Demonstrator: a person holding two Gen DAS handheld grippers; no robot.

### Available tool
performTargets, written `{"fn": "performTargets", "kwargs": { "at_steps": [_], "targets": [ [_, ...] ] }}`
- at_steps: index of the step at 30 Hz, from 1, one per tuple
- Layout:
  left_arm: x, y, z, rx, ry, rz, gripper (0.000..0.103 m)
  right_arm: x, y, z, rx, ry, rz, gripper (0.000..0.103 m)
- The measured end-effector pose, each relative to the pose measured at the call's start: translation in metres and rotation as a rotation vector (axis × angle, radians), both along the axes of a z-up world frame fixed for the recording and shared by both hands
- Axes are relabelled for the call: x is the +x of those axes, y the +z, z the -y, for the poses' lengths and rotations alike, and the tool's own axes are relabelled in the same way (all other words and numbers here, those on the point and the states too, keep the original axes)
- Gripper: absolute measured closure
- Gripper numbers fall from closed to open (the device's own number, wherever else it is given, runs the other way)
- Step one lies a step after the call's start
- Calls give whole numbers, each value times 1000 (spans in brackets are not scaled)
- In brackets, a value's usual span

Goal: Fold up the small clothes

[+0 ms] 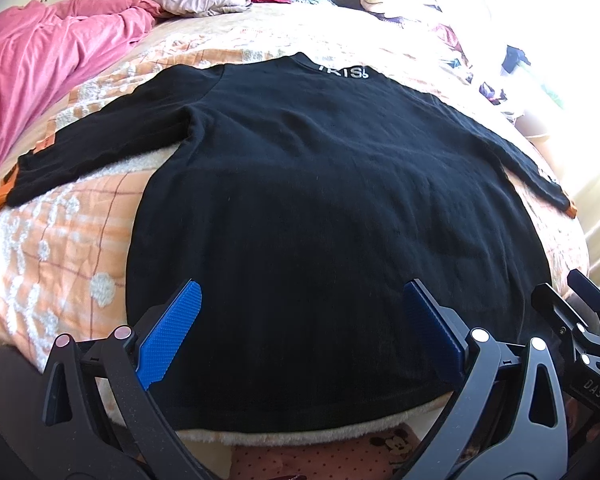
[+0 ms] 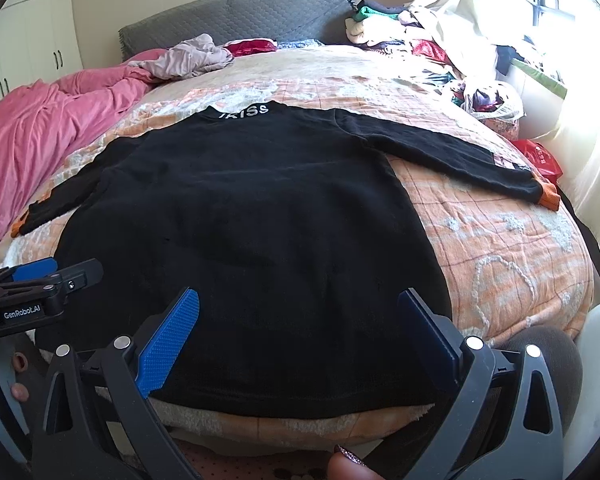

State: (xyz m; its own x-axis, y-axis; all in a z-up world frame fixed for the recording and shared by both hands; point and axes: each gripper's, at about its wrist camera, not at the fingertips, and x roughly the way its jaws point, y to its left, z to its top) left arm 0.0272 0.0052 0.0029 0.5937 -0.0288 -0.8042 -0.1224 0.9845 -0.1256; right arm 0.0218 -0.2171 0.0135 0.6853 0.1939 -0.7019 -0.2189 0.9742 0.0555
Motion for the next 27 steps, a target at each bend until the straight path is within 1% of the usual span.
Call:
{"fn": "performTargets", "kwargs": {
  "at_steps": [6, 9, 14, 18, 21, 22, 24, 25, 27],
  "targets": [
    [16, 4, -3, 5, 12, 13, 8, 22, 5, -2, -3, -11, -1, 4],
    [25, 5, -5, 8, 19, 13, 8, 35, 8, -1, 16, -15, -5, 4],
    [41, 9, -8, 8, 22, 23, 8, 54, 12, 1, -3, -30, -16, 4],
    [55, 13, -7, -8, 14, 30, 8, 77, 14, 6, 15, -50, -56, 4],
    [66, 17, -5, -4, 11, 37, 8, 92, 12, 8, 32, -63, -108, 4],
    [71, 19, -4, -2, 13, 36, 8, 99, 14, 9, 39, -68, -111, 4],
    [78, 22, -3, -4, 15, 40, 8, 111, 18, 11, 45, -76, -109, 4],
    [81, 23, -3, -4, 18, 44, 8, 112, 24, 13, 55, -79, -70, 4],
    [89, 26, -2, 2, 20, 48, 8, 121, 29, 16, 64, -87, -53, 4]
  ]
}}
